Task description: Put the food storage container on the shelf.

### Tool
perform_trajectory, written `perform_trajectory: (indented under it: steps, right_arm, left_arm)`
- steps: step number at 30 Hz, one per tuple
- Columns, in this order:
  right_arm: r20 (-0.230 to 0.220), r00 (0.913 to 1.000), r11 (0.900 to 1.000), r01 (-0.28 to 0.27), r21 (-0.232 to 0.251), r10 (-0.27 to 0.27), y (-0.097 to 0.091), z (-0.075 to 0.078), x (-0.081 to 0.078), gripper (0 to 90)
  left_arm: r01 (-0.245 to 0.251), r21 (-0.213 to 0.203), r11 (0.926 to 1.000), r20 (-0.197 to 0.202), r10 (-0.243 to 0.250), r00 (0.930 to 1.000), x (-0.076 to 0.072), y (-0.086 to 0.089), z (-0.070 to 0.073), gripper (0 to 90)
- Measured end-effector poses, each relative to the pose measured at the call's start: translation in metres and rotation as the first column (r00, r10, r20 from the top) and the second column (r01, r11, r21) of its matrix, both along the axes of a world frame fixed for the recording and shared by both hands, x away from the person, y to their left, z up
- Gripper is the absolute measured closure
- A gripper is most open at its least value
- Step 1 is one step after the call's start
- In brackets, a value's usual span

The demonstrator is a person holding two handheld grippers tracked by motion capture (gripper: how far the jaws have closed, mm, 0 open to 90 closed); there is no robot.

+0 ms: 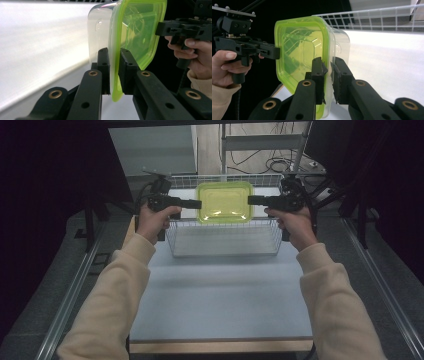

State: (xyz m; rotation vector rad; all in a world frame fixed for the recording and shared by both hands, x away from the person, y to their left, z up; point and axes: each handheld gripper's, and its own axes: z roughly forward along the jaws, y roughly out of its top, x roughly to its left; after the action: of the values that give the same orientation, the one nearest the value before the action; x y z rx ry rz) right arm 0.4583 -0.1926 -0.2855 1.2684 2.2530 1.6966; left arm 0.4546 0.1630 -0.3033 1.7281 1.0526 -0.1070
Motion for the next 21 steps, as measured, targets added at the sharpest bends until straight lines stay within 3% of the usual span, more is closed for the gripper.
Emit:
perform_trajectory:
  steps: [5,12,16,21]
  right_arm:
    - [-0.019,0.9995,0.9997,0.026,-0.001,-0.026,0.002,0.0,0.018,80.4]
    - [-0.085,0.9954,0.999,0.044,-0.007,-0.045,0.005,-0.014,0.04,79.6]
    - [-0.089,0.9939,0.9976,0.063,-0.028,-0.065,0.006,-0.02,0.046,76.6]
    - [-0.077,0.9935,0.9959,0.081,-0.04,-0.084,0.01,-0.025,0.052,73.6]
  left_arm:
    - [-0.012,0.006,0.9999,-0.029,0.012,0.9995,0.017,-0.001,-0.002,80.2]
    - [-0.026,0.002,0.9997,-0.078,0.026,0.9966,0.034,-0.001,-0.013,79.8]
    - [-0.044,-0.023,0.9988,-0.091,0.042,0.995,0.04,-0.003,-0.018,79.1]
    - [-0.091,-0.014,0.9958,-0.091,0.089,0.9919,0.046,-0.008,-0.019,75.3]
